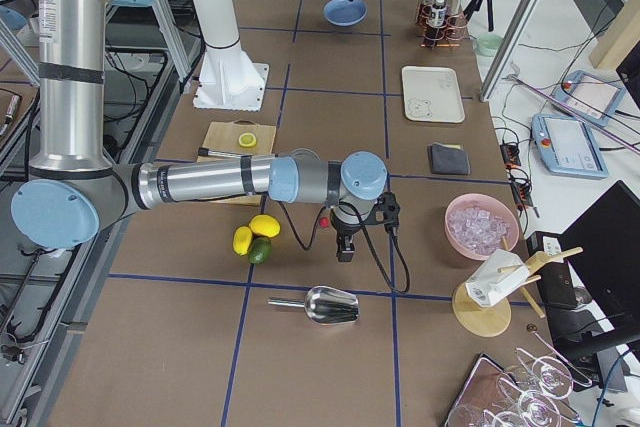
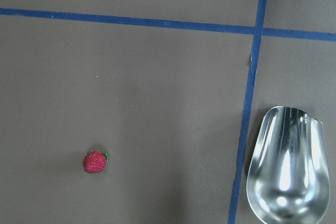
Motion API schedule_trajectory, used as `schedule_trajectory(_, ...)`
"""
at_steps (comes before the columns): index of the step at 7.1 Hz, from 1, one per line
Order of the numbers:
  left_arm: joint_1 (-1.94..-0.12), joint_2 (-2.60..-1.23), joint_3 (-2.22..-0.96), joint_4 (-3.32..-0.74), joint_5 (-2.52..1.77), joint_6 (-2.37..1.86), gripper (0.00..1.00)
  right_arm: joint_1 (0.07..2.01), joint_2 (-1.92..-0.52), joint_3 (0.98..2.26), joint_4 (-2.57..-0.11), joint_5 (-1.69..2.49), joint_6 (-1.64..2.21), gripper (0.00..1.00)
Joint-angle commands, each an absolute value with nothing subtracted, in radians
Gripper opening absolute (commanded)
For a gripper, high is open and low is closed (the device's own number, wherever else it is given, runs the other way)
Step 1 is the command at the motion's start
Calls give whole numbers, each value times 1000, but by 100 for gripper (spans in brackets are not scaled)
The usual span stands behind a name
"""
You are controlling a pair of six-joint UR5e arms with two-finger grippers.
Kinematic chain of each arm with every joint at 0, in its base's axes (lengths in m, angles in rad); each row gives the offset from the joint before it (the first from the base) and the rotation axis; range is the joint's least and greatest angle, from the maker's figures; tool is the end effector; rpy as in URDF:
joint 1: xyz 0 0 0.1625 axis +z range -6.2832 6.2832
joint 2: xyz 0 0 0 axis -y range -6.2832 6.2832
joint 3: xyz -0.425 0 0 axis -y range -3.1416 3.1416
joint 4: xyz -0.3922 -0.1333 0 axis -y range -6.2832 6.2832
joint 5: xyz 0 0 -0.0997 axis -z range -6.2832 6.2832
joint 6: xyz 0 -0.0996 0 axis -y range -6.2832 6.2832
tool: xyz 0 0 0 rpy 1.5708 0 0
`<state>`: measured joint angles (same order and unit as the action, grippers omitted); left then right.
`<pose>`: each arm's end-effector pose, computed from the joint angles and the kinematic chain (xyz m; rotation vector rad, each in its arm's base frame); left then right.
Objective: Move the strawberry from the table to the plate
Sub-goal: 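Grasp the rim of the light blue plate with the left gripper and lift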
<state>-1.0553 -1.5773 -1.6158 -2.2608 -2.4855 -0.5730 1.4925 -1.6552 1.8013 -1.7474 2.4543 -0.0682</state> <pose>0.2036 -0.4697 0.5448 0.1374 1.1000 0.2872 0.0209 -0.4529 0.5951 -0.0330 -0.8839 -0.1234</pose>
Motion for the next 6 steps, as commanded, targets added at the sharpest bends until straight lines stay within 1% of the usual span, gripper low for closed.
schedule_trajectory(1,-1054,-1632,-1700,-2261,-2516,-775,0,1493,-1655,1802,-1741,2454,-67,100)
schedule_trajectory(2,-1046,-1697,-1701,-2261,-2516,-887,0,1493,-1655,1802,-1738,2457,-67,100)
schedule_trajectory(3,-985,-1739,-1727,-2263,-2508,-990,0,1493,-1655,1801,-1738,2467,-67,100)
schedule_trajectory(4,-916,-1826,-1732,-2264,-2487,-1140,0,1493,-1655,1801,-1738,2470,-67,100)
schedule_trajectory(6,-720,-1984,-1714,-2260,-2322,-1383,0,1493,-1655,1798,-1740,2471,-69,100)
